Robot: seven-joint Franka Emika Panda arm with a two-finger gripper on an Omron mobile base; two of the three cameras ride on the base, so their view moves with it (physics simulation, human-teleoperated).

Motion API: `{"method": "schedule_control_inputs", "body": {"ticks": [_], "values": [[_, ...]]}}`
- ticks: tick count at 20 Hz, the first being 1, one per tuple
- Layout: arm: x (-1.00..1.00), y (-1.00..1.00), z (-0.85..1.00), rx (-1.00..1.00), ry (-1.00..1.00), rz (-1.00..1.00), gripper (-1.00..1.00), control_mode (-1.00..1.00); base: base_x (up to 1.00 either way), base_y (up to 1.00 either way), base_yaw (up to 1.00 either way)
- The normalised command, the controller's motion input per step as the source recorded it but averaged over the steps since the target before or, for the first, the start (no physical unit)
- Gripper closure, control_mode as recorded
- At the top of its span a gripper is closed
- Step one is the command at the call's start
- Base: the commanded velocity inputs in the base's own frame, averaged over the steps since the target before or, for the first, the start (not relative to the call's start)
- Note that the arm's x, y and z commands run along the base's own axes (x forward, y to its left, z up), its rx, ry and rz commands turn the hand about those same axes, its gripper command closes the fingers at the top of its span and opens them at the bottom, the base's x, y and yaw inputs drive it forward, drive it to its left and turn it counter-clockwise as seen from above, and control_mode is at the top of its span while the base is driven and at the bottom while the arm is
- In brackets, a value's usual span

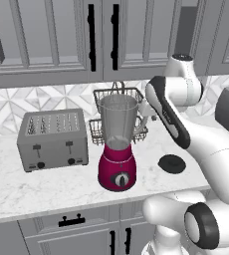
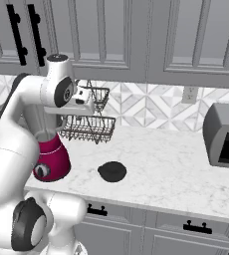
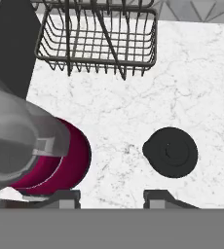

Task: Close the lid blender by securely placing the lid on top.

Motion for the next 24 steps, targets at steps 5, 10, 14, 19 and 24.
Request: {"method": "schedule_control_inputs", "body": {"ticks": [5,10,14,19,24], "values": [[-0.08,-0.01,-0.01,0.0,0.0,0.0,-1.0,-1.0,0.0,0.0,0.0],[-0.12,-0.4,-0.36,0.0,0.01,-0.04,-1.0,-1.0,0.0,0.0,0.0],[-0.14,-0.93,-0.64,0.0,0.0,-0.05,-1.0,-1.0,0.0,0.0,0.0],[0.0,-0.74,-0.74,0.0,0.13,-0.06,-1.0,-1.0,0.0,0.0,0.0],[0.22,-0.4,-0.96,0.0,0.25,-0.02,-1.0,-1.0,0.0,0.0,0.0]]}}
